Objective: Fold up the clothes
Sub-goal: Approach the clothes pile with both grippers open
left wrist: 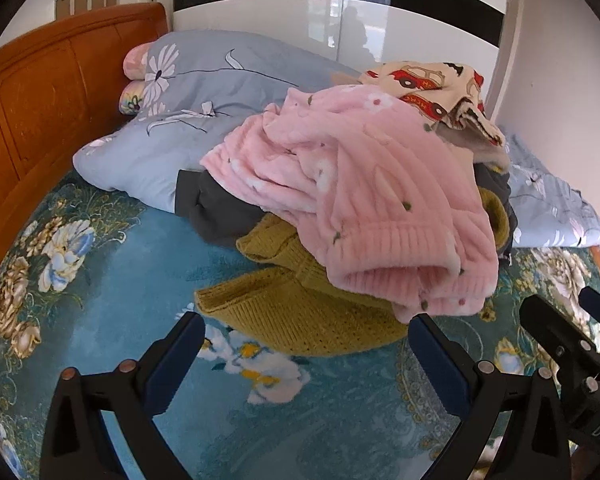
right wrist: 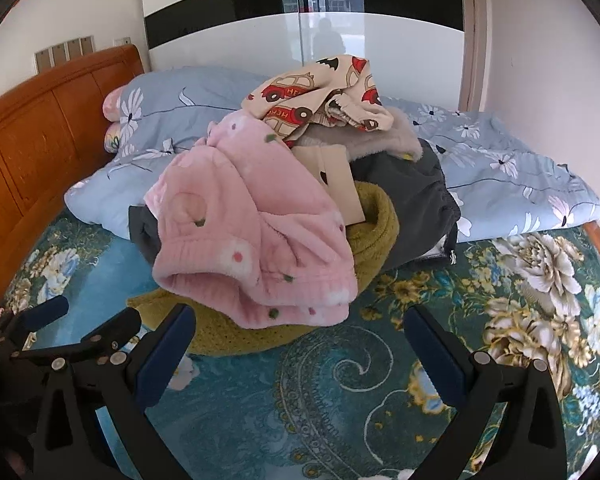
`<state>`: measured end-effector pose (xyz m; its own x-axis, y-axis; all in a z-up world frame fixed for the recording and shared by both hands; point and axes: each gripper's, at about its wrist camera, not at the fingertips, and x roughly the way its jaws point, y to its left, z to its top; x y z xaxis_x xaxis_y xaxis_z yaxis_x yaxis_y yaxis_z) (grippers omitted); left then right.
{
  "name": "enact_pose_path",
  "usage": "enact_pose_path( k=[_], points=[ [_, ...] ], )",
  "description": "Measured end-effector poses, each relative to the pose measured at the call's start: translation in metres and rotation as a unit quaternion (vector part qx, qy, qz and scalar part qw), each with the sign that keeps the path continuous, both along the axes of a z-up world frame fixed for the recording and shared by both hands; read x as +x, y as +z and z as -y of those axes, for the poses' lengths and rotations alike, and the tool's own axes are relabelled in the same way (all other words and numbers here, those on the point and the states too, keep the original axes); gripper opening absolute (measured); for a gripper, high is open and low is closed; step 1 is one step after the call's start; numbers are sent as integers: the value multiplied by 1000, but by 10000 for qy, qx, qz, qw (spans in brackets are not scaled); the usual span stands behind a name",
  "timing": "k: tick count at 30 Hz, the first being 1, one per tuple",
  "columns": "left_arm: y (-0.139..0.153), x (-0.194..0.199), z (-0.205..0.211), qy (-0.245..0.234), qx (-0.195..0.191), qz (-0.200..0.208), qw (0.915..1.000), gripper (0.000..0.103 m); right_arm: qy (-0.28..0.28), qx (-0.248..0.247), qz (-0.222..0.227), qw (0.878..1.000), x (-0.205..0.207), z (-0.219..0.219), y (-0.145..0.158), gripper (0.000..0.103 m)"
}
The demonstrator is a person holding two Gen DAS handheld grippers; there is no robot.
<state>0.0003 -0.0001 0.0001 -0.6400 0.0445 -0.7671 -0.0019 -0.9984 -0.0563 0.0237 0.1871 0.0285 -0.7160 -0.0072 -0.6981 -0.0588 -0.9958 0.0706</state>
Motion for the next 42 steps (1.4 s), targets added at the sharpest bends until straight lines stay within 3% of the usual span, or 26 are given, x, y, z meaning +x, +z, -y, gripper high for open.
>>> enact_pose_path(
  k=[5,7,20,27,42],
  points=[
    [2,-12,5,62,290,173,9994,103,30,44,142,9999,-14,1,-1,103],
    [1,-12,7,55,320,23,9995,103,33,44,103,9999,-18,2,0,103],
    [16,-12,25,295,231,-405,9985,103,319,-82,-264,9991,-28,19,15,103],
    [22,-4,34,329,80,-662,9972,103,514,-40,-204,9985,-22,39,17,103],
    [13,-12,42,182,364,-781,9961,103,565,-167,18,9983,-30,45,14,103]
  ],
)
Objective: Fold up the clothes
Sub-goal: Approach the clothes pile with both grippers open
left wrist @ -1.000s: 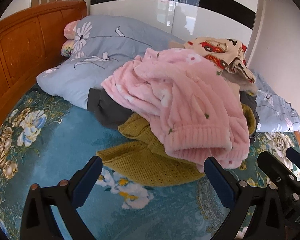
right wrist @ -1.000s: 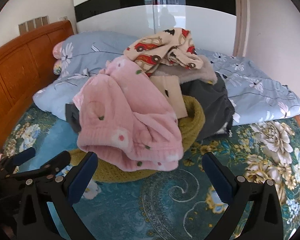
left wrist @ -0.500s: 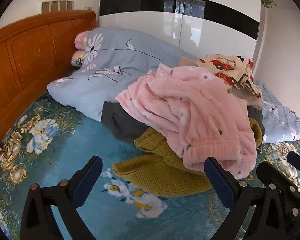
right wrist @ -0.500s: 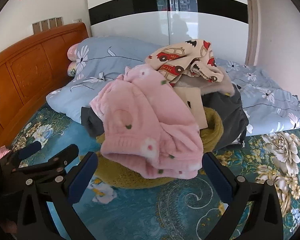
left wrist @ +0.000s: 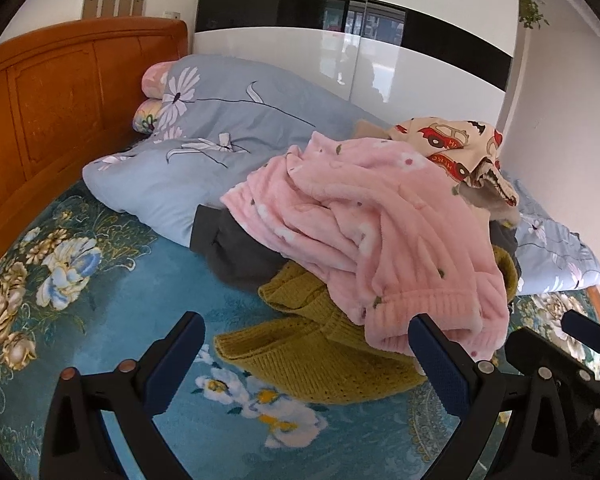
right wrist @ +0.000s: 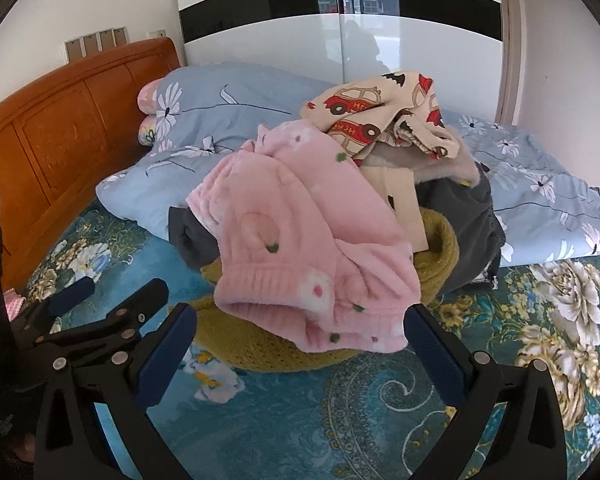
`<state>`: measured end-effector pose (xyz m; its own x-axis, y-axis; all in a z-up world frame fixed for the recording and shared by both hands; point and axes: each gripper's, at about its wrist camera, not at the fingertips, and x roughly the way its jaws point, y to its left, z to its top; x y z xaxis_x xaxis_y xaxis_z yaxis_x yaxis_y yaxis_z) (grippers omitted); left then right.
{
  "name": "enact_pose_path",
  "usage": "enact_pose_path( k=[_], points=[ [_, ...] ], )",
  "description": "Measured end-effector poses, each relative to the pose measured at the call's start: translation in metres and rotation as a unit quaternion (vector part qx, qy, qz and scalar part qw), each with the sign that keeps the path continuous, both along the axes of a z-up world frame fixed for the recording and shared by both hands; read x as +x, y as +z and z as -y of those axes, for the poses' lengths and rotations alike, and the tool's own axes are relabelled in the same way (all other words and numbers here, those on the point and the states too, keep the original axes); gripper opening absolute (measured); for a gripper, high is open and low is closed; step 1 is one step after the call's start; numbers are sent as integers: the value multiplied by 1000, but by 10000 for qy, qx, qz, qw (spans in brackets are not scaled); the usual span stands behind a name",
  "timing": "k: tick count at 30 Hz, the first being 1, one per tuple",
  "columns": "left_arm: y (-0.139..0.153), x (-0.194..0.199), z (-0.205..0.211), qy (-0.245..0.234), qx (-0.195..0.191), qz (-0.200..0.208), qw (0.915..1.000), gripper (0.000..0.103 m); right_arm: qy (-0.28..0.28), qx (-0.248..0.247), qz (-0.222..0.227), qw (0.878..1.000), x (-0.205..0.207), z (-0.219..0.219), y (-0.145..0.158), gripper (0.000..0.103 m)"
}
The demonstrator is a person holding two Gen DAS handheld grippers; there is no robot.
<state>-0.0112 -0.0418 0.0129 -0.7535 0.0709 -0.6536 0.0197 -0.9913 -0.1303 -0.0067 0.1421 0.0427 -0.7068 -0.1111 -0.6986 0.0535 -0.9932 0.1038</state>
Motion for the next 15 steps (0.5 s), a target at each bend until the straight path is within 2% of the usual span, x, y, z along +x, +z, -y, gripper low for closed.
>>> enact_pose_path(
  k=[4,8,15],
  points=[
    [-3,-6,2,-20,12,33,10000,103,-54,-202,114,9997,-8,-1,-4,103],
    [-9,-13,6,-15,141,130,9998,103,-97,-163,118,9998,-12,2,-6,103],
    [-19,-20,10,-6,144,196,9997,103,-166,-154,182,9996,-19,7,-14,103]
  ],
)
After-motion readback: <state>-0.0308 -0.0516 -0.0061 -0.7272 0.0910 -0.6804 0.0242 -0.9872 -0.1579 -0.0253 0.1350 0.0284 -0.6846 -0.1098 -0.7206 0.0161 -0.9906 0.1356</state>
